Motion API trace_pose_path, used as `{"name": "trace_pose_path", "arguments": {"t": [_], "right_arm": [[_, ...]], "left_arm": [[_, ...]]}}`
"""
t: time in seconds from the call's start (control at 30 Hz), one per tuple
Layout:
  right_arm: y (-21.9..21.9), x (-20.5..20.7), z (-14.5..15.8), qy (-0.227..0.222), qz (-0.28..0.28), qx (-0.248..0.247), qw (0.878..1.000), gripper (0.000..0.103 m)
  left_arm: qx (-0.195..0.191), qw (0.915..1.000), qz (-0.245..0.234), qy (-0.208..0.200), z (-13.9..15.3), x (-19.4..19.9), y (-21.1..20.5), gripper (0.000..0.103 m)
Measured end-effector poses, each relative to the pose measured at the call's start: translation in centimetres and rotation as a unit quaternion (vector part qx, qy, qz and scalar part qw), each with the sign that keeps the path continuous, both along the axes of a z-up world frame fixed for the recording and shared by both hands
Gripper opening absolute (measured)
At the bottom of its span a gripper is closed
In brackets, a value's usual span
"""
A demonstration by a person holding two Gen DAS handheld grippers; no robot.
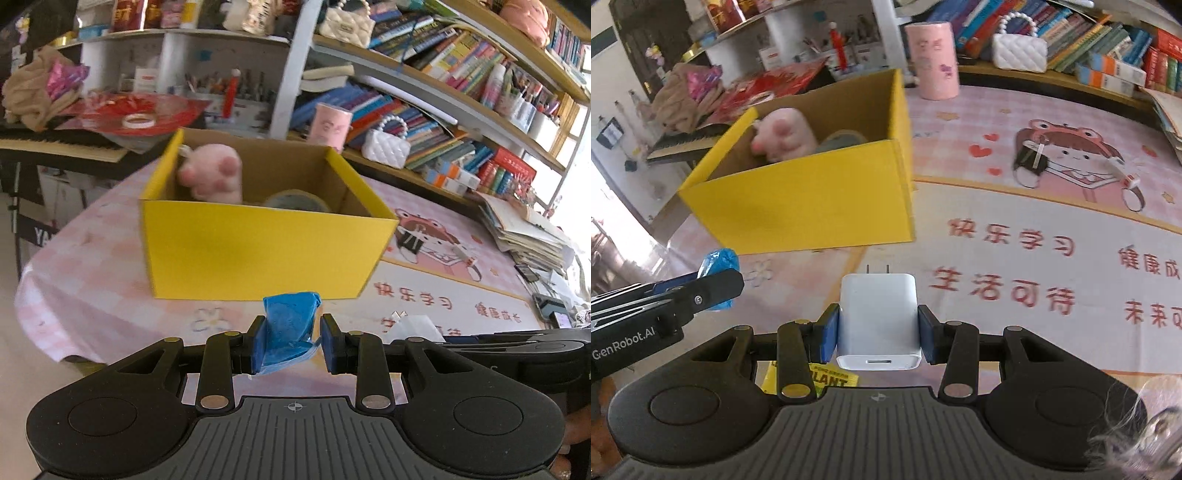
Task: Organize objects
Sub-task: 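Carry the blue clip and white charger with both tools over the yellow box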
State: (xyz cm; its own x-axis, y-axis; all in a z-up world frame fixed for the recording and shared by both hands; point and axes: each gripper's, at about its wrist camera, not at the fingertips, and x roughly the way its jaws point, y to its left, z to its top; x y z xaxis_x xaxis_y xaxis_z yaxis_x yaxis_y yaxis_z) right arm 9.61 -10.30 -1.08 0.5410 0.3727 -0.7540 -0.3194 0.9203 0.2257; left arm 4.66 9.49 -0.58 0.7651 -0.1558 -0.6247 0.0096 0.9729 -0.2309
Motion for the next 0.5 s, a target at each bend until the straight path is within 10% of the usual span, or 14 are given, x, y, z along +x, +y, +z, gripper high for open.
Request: {"name": "trace_pose_path", "arguments": {"t": [0.5], "right_arm": [[4.8, -3.0, 1.0, -0.032, 0.01, -0.009, 0.999, 0.041]], "left_arm": [[0.008, 0.9993, -0.001, -0.036, 1.3, -2.5, 4.1, 0.029]]}}
